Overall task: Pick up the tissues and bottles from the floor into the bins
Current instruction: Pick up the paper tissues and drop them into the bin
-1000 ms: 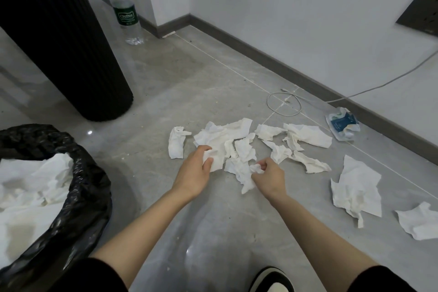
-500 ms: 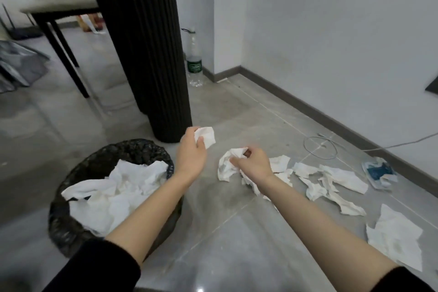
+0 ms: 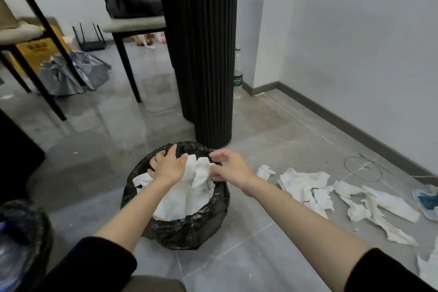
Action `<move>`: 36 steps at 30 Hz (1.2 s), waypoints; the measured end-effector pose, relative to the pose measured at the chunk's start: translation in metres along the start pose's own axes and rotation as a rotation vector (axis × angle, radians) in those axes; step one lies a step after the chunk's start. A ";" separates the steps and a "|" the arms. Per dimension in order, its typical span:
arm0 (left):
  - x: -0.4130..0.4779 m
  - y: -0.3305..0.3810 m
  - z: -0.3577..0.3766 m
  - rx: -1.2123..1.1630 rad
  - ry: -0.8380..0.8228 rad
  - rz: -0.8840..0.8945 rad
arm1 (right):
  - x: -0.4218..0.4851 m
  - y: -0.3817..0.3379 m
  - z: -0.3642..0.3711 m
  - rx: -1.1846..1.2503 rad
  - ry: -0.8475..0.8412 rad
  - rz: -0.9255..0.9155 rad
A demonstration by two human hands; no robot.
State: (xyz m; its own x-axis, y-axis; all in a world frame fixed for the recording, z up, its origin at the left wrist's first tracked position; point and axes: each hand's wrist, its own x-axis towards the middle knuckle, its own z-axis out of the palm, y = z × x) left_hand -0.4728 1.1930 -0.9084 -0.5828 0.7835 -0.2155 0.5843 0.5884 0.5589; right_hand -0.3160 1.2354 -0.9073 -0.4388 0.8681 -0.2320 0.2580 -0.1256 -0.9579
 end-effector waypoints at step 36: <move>-0.013 0.098 0.256 -0.047 -0.300 0.432 | -0.019 0.225 -0.201 -0.359 0.454 0.319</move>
State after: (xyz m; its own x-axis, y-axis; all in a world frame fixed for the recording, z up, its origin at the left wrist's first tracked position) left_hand -0.2640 1.2917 -1.0559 -0.1028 0.9794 -0.1736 0.7058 0.1948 0.6811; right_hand -0.0770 1.2870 -1.0849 0.0926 0.9409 -0.3257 0.6204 -0.3104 -0.7203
